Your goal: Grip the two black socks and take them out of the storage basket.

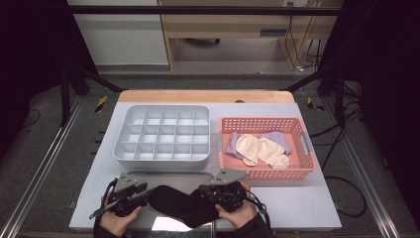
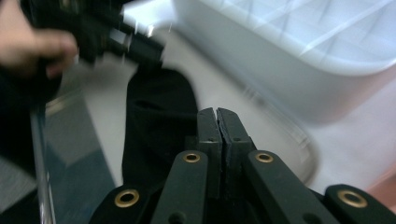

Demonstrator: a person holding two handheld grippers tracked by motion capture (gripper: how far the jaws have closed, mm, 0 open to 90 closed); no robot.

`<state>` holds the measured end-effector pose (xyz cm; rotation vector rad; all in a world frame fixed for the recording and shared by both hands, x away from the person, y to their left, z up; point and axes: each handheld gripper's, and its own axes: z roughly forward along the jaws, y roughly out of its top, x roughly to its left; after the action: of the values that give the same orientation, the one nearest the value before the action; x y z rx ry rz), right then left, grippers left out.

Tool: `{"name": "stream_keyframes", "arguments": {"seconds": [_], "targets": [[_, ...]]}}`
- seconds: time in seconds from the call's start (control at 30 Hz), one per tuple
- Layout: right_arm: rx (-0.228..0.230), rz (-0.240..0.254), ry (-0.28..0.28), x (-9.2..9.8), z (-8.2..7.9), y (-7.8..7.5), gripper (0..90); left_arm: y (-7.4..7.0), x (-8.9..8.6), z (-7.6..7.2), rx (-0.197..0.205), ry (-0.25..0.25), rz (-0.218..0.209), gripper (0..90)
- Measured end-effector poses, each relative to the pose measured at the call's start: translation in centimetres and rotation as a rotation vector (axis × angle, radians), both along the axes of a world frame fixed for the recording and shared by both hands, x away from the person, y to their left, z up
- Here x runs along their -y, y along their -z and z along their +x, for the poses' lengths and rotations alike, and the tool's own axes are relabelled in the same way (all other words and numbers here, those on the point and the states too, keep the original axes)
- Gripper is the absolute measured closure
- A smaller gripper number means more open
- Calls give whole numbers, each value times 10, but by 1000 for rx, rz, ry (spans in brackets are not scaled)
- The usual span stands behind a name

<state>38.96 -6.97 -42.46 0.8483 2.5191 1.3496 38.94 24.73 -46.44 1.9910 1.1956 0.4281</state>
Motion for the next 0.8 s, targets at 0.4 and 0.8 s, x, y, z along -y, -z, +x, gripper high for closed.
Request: {"name": "stream_keyframes", "arguments": {"seconds": [0.4, 0.8], "targets": [[-126, -58, -43, 4, -11, 30, 815, -18, 15, -12, 40, 55, -84, 546], [-38, 18, 91, 50, -14, 12, 766, -23, 65, -19, -21, 139, -61, 495]]}}
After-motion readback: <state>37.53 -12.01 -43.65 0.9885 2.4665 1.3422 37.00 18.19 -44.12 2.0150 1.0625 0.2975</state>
